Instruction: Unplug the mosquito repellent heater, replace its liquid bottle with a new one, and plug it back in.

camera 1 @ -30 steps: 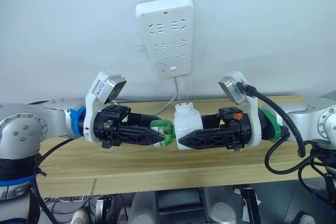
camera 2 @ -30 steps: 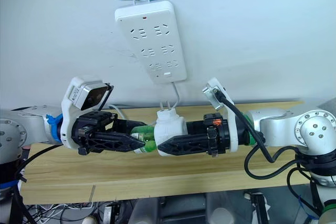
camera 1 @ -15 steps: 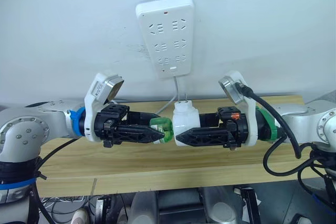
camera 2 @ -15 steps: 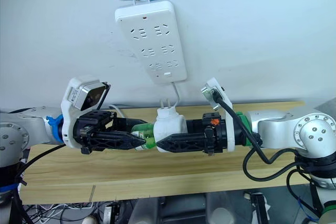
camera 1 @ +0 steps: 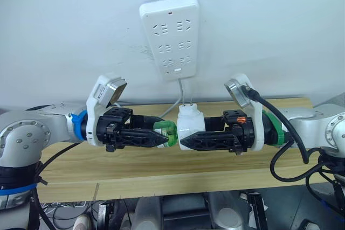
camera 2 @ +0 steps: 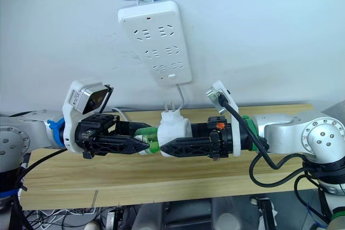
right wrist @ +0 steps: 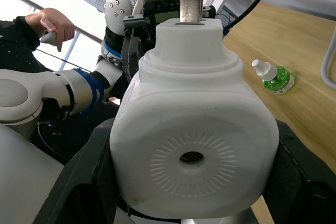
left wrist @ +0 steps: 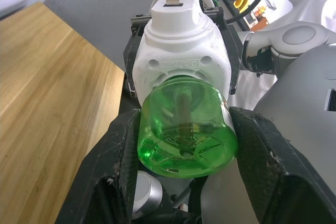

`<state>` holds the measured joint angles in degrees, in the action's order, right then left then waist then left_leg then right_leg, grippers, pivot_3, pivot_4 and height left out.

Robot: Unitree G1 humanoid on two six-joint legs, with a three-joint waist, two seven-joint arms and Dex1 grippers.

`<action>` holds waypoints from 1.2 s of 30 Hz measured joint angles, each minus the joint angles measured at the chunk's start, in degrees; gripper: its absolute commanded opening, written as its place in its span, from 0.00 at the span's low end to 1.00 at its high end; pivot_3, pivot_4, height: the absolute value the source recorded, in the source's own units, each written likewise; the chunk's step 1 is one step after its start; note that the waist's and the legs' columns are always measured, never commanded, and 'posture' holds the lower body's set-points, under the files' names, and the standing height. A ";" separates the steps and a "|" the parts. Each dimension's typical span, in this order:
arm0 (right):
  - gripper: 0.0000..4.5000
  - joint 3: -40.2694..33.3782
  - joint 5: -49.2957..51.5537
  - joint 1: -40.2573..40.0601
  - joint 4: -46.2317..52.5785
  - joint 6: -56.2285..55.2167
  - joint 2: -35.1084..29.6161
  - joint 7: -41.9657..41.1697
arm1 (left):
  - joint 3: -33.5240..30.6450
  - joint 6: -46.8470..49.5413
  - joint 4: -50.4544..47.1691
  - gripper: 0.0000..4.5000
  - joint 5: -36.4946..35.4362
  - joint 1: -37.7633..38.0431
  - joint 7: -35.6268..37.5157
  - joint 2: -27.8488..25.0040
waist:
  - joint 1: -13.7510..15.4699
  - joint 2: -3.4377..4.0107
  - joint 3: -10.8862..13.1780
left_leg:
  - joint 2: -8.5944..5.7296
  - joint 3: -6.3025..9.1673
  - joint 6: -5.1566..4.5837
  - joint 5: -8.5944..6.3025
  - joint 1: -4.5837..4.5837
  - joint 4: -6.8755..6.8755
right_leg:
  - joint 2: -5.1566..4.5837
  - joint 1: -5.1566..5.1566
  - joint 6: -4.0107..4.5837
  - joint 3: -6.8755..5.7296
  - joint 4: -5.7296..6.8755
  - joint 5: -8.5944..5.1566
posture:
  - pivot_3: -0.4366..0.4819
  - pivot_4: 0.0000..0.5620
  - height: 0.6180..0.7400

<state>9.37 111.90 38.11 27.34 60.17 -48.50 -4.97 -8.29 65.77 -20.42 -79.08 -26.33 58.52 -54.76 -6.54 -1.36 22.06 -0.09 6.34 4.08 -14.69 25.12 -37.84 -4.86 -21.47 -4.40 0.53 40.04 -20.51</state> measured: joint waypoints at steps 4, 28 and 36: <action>0.68 0.00 0.00 -0.09 0.04 0.00 0.00 0.01 | -0.03 -0.03 -0.08 0.50 -0.05 0.18 0.00 -0.07 | 0.00 0.00 0.00 | 0.00 0.00 0.00 0.00 0.00 0.00 | 0.00 0.00 0.00 0.00 0.00 0.00 | 0.28 0.68 1.00; 0.68 -0.01 -0.61 -0.27 -0.16 -0.30 0.13 -0.25 | -0.77 -6.86 -2.62 0.50 5.36 2.55 3.56 -1.63 | 0.07 0.00 -0.01 | 0.01 0.00 0.01 0.00 0.00 -0.01 | 0.00 -0.01 0.00 0.00 0.01 0.00 | 0.29 0.66 1.00; 0.68 -0.42 -1.61 -0.24 -1.31 -0.62 0.31 -0.62 | -0.19 -10.42 -1.72 0.50 8.19 2.88 4.08 1.16 | 0.02 0.00 -0.01 | 0.01 -0.01 0.00 0.00 0.00 -0.01 | 0.00 -0.01 0.00 0.00 0.03 0.00 | 0.28 0.65 1.00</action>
<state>8.96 110.29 37.87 26.03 59.55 -48.19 -5.59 -8.48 55.35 -22.15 -70.89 -23.46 62.60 -53.60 -6.52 -1.36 22.05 -0.08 6.33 4.08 -14.69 25.12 -37.84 -4.86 -21.48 -4.40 0.53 40.07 -20.51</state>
